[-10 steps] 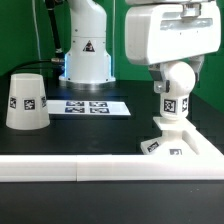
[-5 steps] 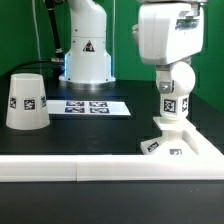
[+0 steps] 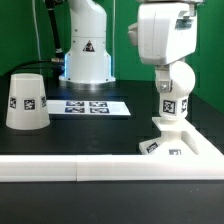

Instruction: Assemble lamp

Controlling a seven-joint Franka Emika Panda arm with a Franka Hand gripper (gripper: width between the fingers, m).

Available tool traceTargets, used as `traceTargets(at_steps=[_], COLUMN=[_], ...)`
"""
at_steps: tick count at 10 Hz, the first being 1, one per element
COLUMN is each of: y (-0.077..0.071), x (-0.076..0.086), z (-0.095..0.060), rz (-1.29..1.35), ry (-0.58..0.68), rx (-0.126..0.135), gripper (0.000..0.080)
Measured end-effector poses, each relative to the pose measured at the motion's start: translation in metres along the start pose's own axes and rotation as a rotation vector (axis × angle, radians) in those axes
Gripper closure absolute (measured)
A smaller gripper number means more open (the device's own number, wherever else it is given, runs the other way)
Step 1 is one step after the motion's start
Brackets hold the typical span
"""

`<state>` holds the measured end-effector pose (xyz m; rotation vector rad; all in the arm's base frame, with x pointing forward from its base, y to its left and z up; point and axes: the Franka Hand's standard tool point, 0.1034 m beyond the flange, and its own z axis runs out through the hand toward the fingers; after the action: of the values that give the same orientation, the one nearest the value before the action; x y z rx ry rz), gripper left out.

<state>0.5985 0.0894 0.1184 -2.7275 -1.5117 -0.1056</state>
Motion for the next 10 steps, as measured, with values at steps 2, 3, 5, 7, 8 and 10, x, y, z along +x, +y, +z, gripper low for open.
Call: traceTargets(at_steps=[2, 3, 5, 7, 8, 10], y=[-0.0008, -0.0019, -0.0018, 0.0008, 0.0015, 0.0026], x=[0.0014, 0.0042, 0.0071, 0.0080, 0.0076, 0.0065], z=[0.0001, 0.0003, 0.0010, 0.0012, 0.0009, 0.0007], rz=[0.153, 0.321, 0.550, 0.728, 0.782, 0.883], ry=[0.004, 0.012, 0.045, 0.081, 0.084, 0.087], rx=[-0.005, -0.011, -0.037, -0.055, -0.053, -0.050], gripper=[0.0222, 0.0222, 0.0222, 0.0220, 0.0220, 0.0220])
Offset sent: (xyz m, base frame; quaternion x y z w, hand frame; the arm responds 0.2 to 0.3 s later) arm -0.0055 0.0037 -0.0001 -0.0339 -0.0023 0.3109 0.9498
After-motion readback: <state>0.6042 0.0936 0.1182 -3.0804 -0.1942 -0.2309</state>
